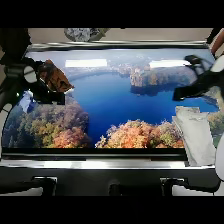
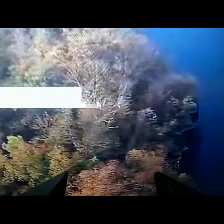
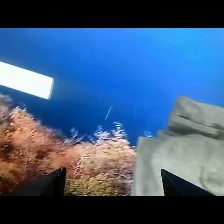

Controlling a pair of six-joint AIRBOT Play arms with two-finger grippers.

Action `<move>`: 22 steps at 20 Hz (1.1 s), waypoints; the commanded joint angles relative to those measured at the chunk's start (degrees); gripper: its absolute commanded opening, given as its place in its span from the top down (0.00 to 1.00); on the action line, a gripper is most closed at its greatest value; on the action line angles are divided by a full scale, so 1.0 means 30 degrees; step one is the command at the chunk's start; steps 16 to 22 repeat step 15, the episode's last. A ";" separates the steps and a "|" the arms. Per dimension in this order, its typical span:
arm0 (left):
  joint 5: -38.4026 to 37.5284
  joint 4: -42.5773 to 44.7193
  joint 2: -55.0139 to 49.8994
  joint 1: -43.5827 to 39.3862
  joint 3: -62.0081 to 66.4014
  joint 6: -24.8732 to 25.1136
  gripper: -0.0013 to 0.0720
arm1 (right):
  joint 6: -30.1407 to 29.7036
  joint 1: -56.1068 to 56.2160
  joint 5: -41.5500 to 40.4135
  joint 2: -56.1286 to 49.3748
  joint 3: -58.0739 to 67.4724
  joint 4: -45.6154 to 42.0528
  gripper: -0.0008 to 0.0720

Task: Fold the shirts.

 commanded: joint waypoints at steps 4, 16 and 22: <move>0.2885 -0.0219 0.1749 -0.0109 -0.3796 -0.1275 0.12 | 0.0211 0.2310 0.0605 -0.0962 -0.0401 -0.1443 0.04; 0.2885 -0.0226 0.1741 -0.0117 -0.3796 -0.1282 0.12 | 0.0204 0.2310 0.0605 -0.0962 -0.0401 -0.1443 0.04; 0.2885 -0.0226 0.1741 -0.0117 -0.3796 -0.1282 0.12 | 0.0204 0.2310 0.0605 -0.0962 -0.0401 -0.1443 0.04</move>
